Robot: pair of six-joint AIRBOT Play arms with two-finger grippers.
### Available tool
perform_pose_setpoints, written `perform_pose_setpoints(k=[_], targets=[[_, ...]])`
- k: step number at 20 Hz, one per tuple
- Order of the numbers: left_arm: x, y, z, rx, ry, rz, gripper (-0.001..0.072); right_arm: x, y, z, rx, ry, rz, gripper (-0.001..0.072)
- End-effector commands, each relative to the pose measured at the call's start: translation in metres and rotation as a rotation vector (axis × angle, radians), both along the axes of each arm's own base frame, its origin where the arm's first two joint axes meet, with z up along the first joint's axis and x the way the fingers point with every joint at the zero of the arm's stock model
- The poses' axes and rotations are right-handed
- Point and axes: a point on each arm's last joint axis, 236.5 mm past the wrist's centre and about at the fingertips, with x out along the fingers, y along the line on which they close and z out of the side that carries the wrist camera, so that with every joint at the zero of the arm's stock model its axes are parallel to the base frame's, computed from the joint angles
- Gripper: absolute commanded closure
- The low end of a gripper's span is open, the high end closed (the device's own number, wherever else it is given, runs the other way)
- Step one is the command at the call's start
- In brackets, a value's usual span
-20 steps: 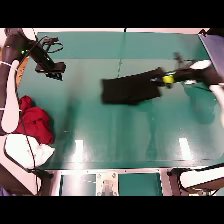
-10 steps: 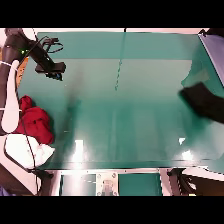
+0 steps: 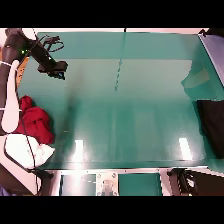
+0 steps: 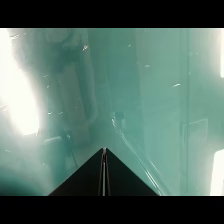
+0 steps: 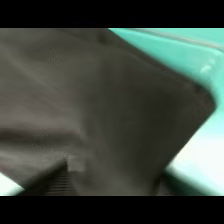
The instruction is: Fold the shirts.
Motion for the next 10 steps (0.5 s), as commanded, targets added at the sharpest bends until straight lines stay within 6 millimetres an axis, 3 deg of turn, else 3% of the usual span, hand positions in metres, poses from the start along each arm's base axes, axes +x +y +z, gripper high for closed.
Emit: perform_pose_setpoints(k=[1,2,3,4,5,6,7,8,10], targets=[[0.005,-0.002,0.001,-0.009,-0.022,0.001,0.0685,-0.036,0.009,0.004,0.063,0.140,-0.009,0.0115],[0.007,-0.002,0.002,-0.010,-0.030,0.002,0.0685,-0.050,0.010,0.017,0.096,0.203,-0.043,0.0120],[0.007,-0.002,0.002,-0.009,-0.033,-0.004,0.0685,-0.063,0.012,0.036,0.138,0.262,-0.106,0.0242],[0.007,-0.002,0.005,-0.008,-0.038,-0.008,0.0685,-0.067,0.014,0.055,0.173,0.287,-0.172,0.0446],[0.006,-0.002,0.009,-0.008,-0.049,-0.011,0.0685,-0.061,0.015,0.075,0.187,0.281,-0.214,0.0505],[0.006,-0.002,0.017,-0.007,-0.071,-0.024,0.0686,-0.041,0.012,0.094,0.155,0.242,-0.194,0.0543],[0.004,-0.001,0.027,-0.007,-0.094,-0.031,0.0686,-0.011,0.007,0.110,0.098,0.174,-0.138,0.0642],[0.003,-0.001,0.043,-0.009,-0.131,-0.029,0.0686,0.029,0.006,0.126,0.028,0.094,-0.050,0.0696],[-0.003,-0.001,0.071,-0.011,-0.191,-0.027,0.0686,0.116,0.027,0.152,-0.065,-0.058,0.166,0.0696]])
